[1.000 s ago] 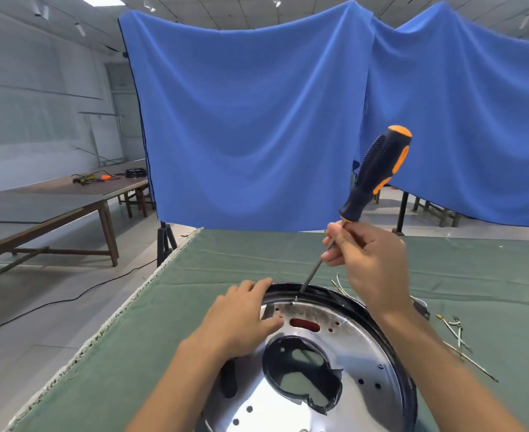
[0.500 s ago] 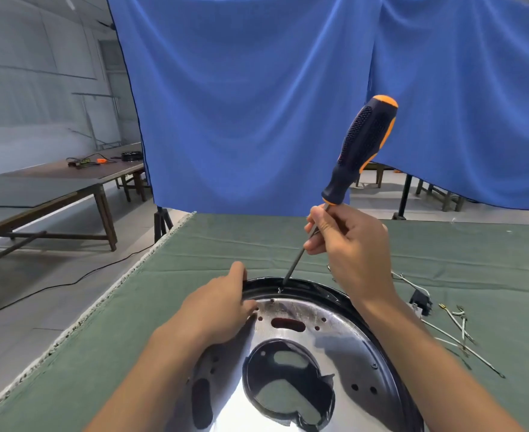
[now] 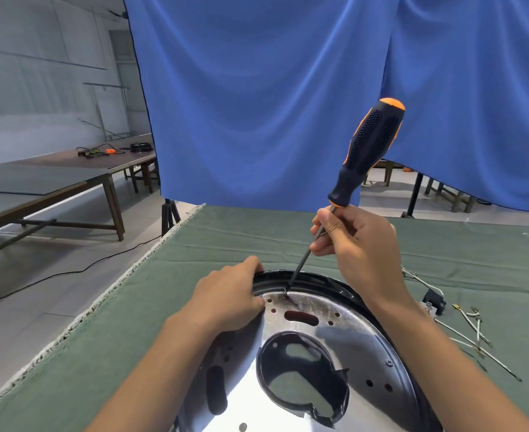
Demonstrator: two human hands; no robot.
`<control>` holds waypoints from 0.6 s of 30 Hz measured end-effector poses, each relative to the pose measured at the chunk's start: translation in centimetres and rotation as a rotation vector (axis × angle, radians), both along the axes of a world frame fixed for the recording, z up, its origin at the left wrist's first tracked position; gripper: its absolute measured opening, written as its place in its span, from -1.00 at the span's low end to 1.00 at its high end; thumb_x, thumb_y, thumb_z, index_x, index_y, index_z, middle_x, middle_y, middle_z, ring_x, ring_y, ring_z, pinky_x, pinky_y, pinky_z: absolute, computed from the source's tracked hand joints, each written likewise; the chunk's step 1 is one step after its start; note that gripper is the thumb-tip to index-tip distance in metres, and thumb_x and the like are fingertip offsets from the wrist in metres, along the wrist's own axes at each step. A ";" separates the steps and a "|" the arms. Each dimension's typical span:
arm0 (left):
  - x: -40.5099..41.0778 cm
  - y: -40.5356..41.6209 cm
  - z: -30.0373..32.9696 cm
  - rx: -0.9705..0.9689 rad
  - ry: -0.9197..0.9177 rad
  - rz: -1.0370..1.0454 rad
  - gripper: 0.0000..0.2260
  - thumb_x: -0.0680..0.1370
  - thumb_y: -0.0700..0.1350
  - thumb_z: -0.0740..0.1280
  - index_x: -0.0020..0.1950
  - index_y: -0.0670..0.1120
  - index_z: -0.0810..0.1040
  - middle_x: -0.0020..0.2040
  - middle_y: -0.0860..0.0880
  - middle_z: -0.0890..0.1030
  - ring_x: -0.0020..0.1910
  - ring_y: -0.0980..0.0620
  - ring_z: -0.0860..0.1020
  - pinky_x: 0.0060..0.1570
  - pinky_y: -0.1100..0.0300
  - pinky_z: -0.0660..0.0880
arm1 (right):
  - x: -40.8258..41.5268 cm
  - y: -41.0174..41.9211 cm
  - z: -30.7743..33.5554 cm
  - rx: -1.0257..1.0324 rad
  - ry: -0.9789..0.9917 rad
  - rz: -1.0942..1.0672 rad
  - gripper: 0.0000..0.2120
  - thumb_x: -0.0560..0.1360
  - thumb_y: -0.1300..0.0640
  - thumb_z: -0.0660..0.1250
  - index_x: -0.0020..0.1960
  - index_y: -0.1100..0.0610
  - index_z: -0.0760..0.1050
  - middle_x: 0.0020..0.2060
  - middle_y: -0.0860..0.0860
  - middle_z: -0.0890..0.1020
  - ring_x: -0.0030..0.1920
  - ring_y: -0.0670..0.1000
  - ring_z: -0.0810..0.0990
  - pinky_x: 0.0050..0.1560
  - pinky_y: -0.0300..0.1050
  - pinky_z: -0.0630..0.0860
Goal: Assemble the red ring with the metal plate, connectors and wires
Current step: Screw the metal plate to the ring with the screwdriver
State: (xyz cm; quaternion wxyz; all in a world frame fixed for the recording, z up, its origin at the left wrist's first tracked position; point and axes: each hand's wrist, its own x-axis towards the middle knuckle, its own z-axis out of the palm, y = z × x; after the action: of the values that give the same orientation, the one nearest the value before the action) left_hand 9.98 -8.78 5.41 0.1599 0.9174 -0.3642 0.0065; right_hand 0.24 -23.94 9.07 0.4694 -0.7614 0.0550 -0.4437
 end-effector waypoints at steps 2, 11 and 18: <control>0.0 0.0 0.1 0.008 0.004 -0.003 -0.64 0.50 0.04 0.31 0.27 0.10 0.33 0.15 0.01 0.57 0.10 -0.11 0.51 -0.07 0.10 0.36 | 0.0 0.1 0.0 -0.010 0.004 -0.006 -0.80 0.57 0.23 0.28 -0.22 0.17 0.56 -0.39 0.00 0.60 -0.45 -0.06 0.62 -0.33 -0.20 0.61; -0.1 0.1 0.2 0.016 0.076 -0.041 -0.66 0.50 -0.01 0.31 0.24 0.05 0.32 0.13 -0.03 0.57 0.07 -0.12 0.51 0.01 0.04 0.44 | 0.3 0.3 0.2 -0.022 0.050 0.023 -0.80 0.54 0.24 0.32 -0.26 0.20 0.57 -0.45 -0.01 0.59 -0.46 -0.06 0.61 -0.37 -0.24 0.59; -0.5 0.1 0.1 -0.053 0.099 -0.035 -0.66 0.49 -0.04 0.31 0.25 0.02 0.37 0.17 0.00 0.55 0.13 -0.05 0.50 0.06 0.05 0.44 | 2.5 1.1 2.5 -0.100 0.224 -0.013 -0.75 0.42 0.14 0.47 -0.36 0.12 0.48 -0.54 0.03 0.58 -0.55 -0.06 0.57 -0.45 -0.20 0.57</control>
State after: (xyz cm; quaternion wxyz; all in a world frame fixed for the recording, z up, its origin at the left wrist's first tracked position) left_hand 9.52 -8.72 5.49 0.2023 0.9056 -0.3715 -0.0321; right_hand 2.77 -22.80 11.54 0.4188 -0.8283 0.0896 -0.3612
